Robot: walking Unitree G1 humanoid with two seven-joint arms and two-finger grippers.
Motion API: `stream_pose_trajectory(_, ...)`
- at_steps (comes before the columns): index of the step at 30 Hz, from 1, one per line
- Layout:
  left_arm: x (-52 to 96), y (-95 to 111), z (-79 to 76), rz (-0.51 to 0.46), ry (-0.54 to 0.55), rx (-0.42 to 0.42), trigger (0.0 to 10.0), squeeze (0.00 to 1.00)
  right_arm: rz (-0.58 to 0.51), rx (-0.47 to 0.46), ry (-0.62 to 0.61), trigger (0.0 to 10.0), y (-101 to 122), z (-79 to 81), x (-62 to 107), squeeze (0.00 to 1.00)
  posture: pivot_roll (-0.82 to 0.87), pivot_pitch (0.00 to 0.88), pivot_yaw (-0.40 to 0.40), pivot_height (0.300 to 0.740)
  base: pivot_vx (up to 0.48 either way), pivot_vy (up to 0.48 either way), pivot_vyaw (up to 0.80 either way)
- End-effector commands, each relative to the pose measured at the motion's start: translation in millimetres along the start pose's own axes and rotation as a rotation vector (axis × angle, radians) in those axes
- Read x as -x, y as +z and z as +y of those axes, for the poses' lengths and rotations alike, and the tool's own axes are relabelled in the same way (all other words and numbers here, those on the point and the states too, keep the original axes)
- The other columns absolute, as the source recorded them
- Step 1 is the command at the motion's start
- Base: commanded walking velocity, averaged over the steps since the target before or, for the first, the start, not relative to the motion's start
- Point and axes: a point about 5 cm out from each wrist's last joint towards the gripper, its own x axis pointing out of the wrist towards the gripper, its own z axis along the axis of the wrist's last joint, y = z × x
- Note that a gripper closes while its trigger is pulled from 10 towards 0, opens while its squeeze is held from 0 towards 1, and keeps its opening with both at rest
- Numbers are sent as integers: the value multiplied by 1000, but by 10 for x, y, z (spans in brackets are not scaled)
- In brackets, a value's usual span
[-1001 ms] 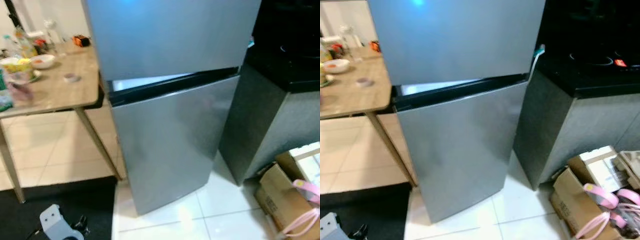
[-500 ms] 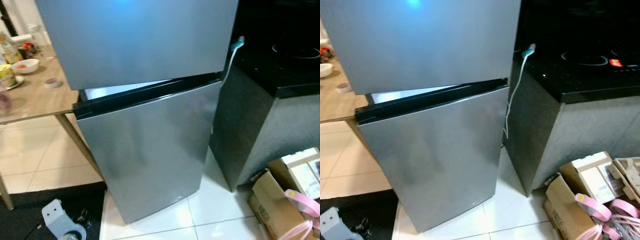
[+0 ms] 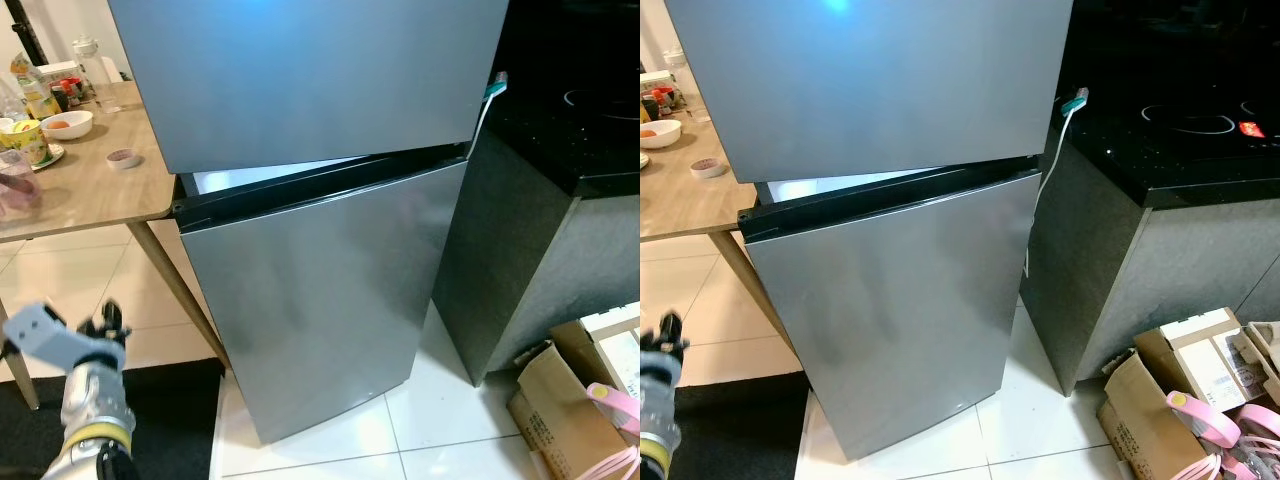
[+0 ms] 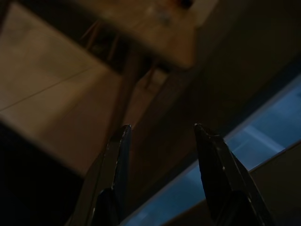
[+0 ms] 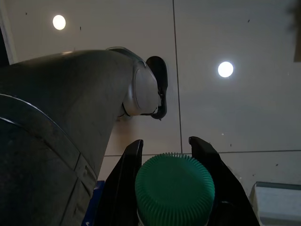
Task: Restocking fridge
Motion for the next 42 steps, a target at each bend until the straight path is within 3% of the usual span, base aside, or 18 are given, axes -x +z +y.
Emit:
stream_pose_trajectory(1, -84, 204, -29, -64, -17, -17, 10000, 0, 21, -3, -8, 10000, -72, -20, 17, 0, -91, 56, 20, 740, 0, 0, 0)
stream_pose_trajectory(6, -219, 290, -253, -51, -93, -13, 10000, 0, 37, 4, -10, 10000, -127, -28, 30, 0, -89, 91, 9, 740, 0, 0, 0)
stream_pose_trajectory(8, -219, 290, -253, -51, -93, -13, 10000, 0, 37, 4, -10, 10000, -127, -28, 30, 0, -89, 91, 9, 740, 0, 0, 0)
stream_pose_trajectory(12, -292, 303, -419, -7, -163, -48, 10000, 0, 68, 24, -15, 10000, -268, -86, 83, 0, -90, 145, -1, 740, 0, 0, 0)
stream_pose_trajectory(20, -409, 501, -641, -54, -231, -44, 10000, 0, 115, 45, -20, 10000, -489, -168, 176, 0, -102, 217, -2, 740, 0, 0, 0)
stream_pose_trajectory(27, -480, 635, -784, -70, -267, -56, 10000, 0, 95, 48, -25, 10000, -462, -213, 190, 0, -109, 234, 2, 740, 0, 0, 0)
stream_pose_trajectory(30, -508, 634, -883, -27, -315, -62, 10000, 0, 72, 50, -12, 10000, -398, -201, 171, 0, -111, 237, 2, 740, 0, 0, 0)
stream_pose_trajectory(32, -516, 636, -927, -12, -346, -49, 7294, 0, 63, 49, -6, 10000, -379, -194, 165, 0, -112, 235, 4, 740, 0, 0, 0)
stream_pose_trajectory(33, -516, 636, -927, -12, -346, -49, 7294, 0, 63, 49, -6, 10000, -379, -194, 165, 0, -112, 235, 4, 740, 0, 0, 0)
stream_pose_trajectory(34, -519, 639, -942, -4, -359, -55, 941, 0, 58, 49, -3, 10000, -373, -190, 163, 0, -111, 234, 5, 740, 0, 0, 0)
stream_pose_trajectory(37, -517, 616, -992, 33, -415, -62, 510, 0, 48, 49, 6, 10000, -359, -175, 158, 0, -107, 234, 6, 740, 0, 0, 0)
stream_pose_trajectory(38, -514, 606, -1004, 42, -430, -63, 510, 0, 47, 49, 7, 10000, -357, -171, 156, 0, -107, 234, 6, 740, 0, 0, 0)
stream_pose_trajectory(39, -504, 577, -1018, 60, -456, -69, 9686, 0, 44, 49, 10, 10000, -351, -163, 153, 0, -107, 234, 6, 740, 0, 0, 0)
stream_pose_trajectory(42, -481, 511, -1038, 96, -502, -77, 10000, 0, 37, 50, 15, 10000, -336, -147, 144, 0, -107, 231, 6, 740, 0, 0, 0)
